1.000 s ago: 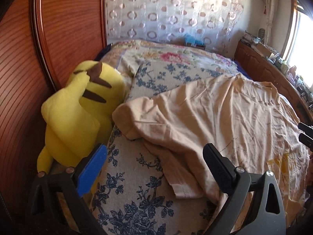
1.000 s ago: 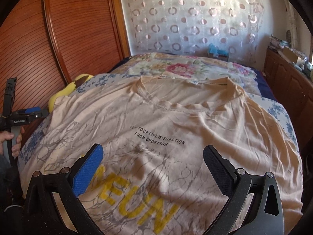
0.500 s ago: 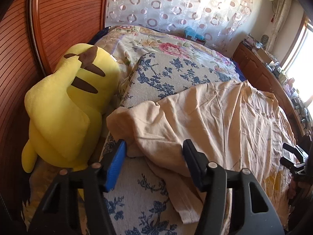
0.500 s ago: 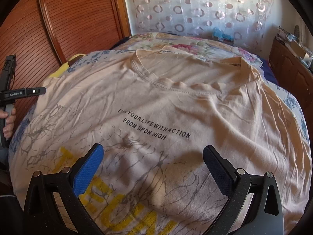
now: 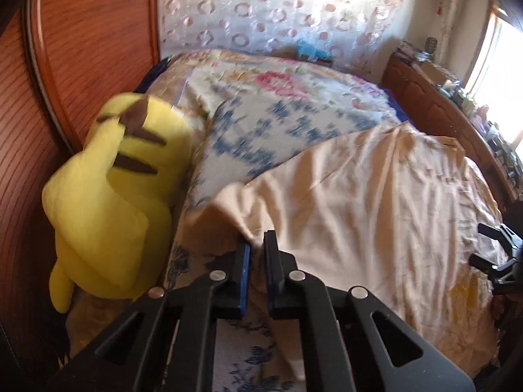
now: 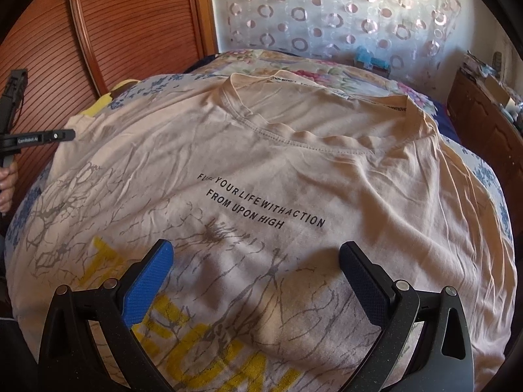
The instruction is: Fold small clothes
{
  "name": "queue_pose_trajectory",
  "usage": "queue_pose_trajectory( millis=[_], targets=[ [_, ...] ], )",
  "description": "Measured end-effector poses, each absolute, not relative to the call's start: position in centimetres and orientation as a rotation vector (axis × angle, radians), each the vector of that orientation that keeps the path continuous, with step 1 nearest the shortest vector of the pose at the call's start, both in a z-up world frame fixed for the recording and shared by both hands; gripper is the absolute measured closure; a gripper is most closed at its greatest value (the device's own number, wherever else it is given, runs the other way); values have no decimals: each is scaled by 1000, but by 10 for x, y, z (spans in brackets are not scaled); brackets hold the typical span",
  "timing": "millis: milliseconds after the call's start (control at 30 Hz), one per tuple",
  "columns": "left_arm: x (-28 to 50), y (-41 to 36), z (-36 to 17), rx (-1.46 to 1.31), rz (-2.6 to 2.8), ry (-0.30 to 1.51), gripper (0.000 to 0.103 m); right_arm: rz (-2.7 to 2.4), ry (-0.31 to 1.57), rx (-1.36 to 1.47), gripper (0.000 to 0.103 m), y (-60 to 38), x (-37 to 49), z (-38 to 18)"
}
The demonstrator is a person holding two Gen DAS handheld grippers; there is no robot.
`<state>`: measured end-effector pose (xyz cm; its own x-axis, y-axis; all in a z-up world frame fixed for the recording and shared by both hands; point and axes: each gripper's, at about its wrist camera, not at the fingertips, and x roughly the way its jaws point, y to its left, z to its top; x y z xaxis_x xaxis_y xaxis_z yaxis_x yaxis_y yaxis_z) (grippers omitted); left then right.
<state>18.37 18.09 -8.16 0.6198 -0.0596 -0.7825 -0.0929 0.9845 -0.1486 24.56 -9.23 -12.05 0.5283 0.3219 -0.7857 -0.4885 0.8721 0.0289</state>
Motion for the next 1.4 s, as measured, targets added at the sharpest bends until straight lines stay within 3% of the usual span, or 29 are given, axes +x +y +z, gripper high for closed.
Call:
queue_pose_trajectory(
  millis=[333, 433, 600, 867, 1167, 1400],
  targets=[
    [196, 101, -14, -70, -177, 813, 100, 489, 891, -172, 0, -94, 247, -120],
    [199, 76, -3, -55, -246, 800, 90, 484, 890, -163, 1, -97, 247, -119],
    [197, 71, -1, -15, -253, 810, 64, 475, 888, -152, 1, -101, 249, -119],
    [180, 104, -44, -35, -181, 916, 53, 468, 889, -157, 1, -101, 251, -120],
    [168, 116, -91, -114, -164, 1006, 53, 463, 889, -176, 1, -98, 249, -120],
    [160, 109, -95, -148, -232, 983, 81, 459, 886, -156, 1, -102, 250, -121]
  ],
)
